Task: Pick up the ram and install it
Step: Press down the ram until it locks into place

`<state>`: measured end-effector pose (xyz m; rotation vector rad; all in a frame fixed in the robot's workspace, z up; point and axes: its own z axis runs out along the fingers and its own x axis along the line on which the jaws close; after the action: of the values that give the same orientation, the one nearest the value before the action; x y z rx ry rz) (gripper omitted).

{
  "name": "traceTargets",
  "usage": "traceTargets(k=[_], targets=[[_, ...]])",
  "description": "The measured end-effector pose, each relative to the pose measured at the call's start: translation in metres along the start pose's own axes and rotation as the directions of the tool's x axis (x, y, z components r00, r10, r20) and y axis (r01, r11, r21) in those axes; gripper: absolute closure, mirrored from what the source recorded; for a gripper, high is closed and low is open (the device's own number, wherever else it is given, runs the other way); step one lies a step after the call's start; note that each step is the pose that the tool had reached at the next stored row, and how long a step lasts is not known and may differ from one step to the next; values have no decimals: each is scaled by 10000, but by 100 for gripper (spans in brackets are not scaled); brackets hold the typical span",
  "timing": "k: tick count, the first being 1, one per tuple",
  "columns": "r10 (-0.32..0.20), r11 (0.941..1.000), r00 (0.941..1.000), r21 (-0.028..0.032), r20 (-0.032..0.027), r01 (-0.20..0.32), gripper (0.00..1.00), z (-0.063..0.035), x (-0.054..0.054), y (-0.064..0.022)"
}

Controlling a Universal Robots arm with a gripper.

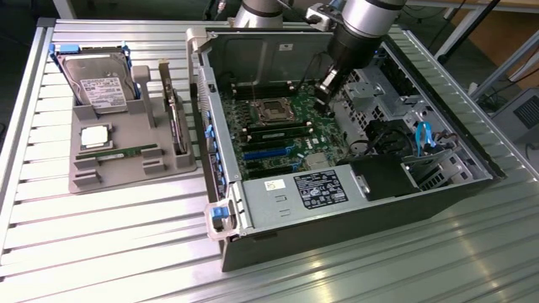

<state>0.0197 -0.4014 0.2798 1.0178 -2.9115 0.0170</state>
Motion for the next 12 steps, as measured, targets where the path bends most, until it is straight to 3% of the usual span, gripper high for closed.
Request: traceTargets(k=[2, 4, 6, 7, 9, 10, 11, 12], targets=[[793, 9968, 9968, -46, 5, -793, 90, 0, 0, 0], [1961, 9805, 9806, -115, 6, -1961, 90, 0, 0, 0], [2859, 9581, 9583, -169, 0, -2858, 90, 0, 0, 0], [3051, 9522, 9523, -180, -1, -3050, 90, 0, 0, 0], [3554, 9345, 9347, -211, -8, -3554, 90, 0, 0, 0], [3956, 9182, 9184, -235, -14, -3955, 90, 0, 0, 0], [4436, 8959, 8962, -264, -23, -4435, 90, 0, 0, 0], [4769, 8785, 8789, -285, -30, -4768, 90, 0, 0, 0]])
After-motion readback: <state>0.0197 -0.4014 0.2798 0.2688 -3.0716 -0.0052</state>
